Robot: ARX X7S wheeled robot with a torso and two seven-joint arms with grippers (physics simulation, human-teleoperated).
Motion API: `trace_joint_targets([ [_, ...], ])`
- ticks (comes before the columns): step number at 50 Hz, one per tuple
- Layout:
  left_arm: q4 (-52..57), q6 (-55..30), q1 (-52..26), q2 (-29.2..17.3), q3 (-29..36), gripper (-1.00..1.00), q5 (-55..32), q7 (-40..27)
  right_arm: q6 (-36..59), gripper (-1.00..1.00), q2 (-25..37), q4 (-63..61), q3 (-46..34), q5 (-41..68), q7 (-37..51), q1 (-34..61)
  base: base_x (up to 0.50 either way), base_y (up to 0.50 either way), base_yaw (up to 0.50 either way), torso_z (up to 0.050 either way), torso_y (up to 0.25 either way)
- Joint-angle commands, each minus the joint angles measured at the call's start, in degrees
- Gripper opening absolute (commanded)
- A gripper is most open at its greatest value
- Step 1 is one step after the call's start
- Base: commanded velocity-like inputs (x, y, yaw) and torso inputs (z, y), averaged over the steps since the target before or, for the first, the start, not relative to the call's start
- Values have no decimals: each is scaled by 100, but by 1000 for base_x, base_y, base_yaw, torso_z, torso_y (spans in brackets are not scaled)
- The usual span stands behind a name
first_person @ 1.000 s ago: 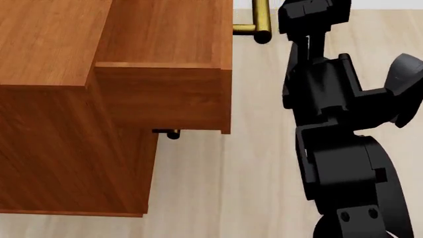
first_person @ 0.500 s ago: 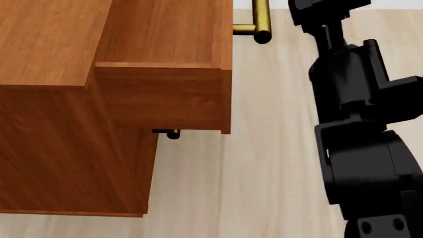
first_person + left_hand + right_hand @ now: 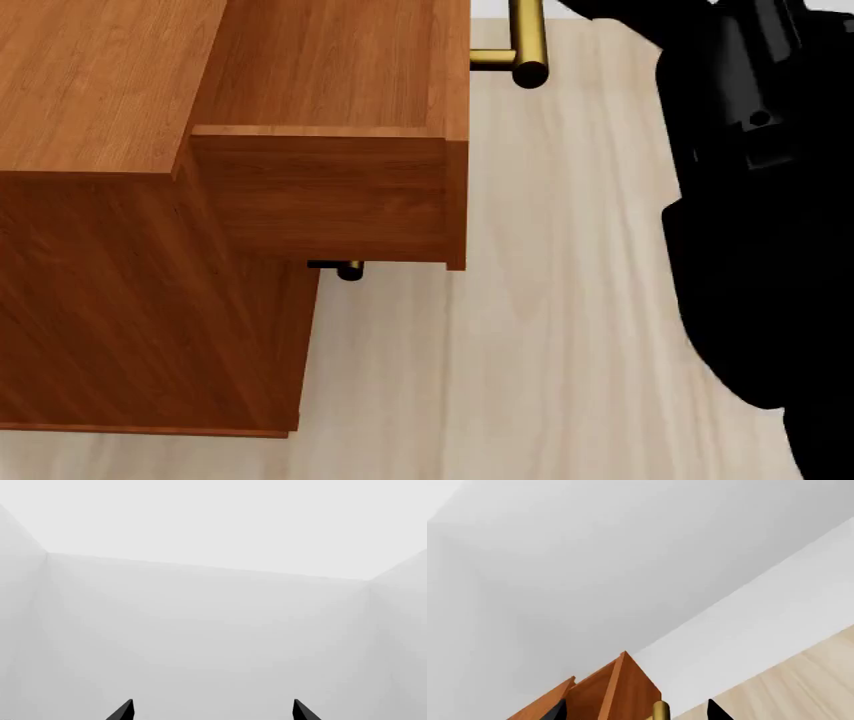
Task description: Close the bottom drawer of the cabinet and open the top drawer.
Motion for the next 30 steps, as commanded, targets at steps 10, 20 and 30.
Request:
trace_joint_targets([
  [10,9,162,197,-18,11,100,54,46,2228,100,273,952,-1085,144,-189,2276,0,0,0,0,0],
  [20,34,260,342,-51,-27,100,67,77,3172,100,38,1816,-1592,76,-603,3405,0,0,0,0,0],
  [30,23,300,380,-61,-40,100,61,70,3868,100,-219,2594,-2122,-244,-1161,4199,0,0,0,0,0],
])
